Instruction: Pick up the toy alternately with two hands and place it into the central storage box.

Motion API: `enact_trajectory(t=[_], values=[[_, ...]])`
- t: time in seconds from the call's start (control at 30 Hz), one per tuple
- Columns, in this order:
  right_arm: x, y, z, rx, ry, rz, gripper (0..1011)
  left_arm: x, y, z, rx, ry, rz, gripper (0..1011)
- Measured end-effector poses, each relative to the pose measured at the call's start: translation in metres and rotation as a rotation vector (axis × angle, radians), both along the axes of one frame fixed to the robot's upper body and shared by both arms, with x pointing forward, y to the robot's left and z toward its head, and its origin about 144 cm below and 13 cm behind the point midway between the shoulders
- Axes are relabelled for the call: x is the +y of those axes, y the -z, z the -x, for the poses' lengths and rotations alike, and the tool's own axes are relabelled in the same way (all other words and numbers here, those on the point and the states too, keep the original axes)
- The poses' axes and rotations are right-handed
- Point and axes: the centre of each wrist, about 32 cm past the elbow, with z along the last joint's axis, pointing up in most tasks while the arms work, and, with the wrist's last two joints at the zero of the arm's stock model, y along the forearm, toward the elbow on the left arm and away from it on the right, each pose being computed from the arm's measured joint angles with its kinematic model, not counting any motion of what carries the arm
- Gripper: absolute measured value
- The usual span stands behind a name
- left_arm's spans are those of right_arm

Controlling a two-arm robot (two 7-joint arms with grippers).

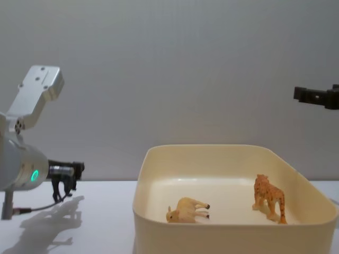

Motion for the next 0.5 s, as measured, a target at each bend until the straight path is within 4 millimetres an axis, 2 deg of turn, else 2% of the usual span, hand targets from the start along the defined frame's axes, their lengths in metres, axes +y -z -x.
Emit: enact_trajectory(t=[0.5], values=[[0.0,0.0,0.0,0.0,0.0,0.0,1001,-0.004,-0.027,-0.01,-0.187,0.134,-0.038,301]])
